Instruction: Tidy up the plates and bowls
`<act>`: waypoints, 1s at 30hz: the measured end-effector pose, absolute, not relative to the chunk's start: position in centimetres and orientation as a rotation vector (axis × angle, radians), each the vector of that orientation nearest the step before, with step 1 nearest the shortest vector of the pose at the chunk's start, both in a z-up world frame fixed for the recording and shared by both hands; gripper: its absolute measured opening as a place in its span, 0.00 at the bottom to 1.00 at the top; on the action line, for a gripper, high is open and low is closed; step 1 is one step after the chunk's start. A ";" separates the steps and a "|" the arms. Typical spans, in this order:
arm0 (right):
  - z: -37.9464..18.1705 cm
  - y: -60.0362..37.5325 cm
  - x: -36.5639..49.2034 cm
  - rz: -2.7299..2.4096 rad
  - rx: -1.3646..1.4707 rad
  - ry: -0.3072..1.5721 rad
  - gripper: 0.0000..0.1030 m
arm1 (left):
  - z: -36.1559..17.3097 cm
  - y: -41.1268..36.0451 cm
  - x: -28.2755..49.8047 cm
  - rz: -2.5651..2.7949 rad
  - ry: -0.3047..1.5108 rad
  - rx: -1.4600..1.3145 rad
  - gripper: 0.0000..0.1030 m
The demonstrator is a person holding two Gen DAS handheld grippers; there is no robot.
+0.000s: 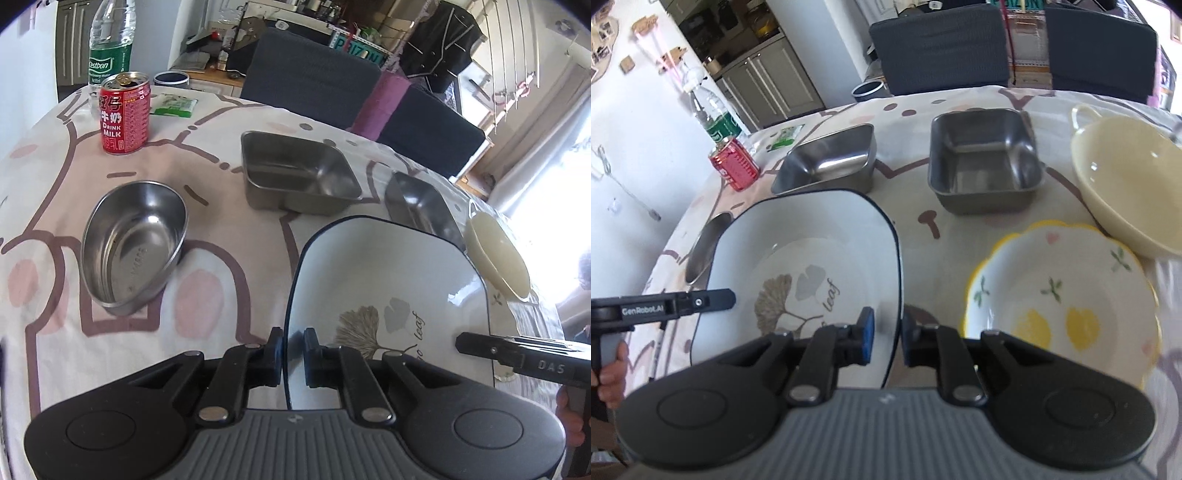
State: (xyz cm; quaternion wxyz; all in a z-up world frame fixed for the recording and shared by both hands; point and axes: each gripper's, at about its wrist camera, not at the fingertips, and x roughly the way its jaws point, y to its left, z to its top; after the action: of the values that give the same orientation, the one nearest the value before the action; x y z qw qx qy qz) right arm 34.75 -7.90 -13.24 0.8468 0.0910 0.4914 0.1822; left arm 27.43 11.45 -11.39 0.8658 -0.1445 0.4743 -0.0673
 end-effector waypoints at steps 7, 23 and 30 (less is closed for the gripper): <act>-13.3 -9.0 32.3 0.331 0.256 1.112 0.18 | -11.3 9.8 25.6 -0.162 1.047 -0.239 0.13; -16.7 -5.9 33.0 0.278 0.205 1.255 0.18 | -13.6 9.5 25.3 -0.095 1.161 -0.187 0.15; -17.1 -6.2 33.1 0.257 0.214 1.251 0.18 | -14.5 9.3 25.9 -0.080 1.185 -0.172 0.19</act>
State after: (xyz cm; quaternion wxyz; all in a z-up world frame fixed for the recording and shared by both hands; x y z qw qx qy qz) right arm 33.07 -6.23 -17.07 0.7977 0.0996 0.5826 0.1199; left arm 25.91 9.25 -14.51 0.8253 -0.0811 0.5576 -0.0376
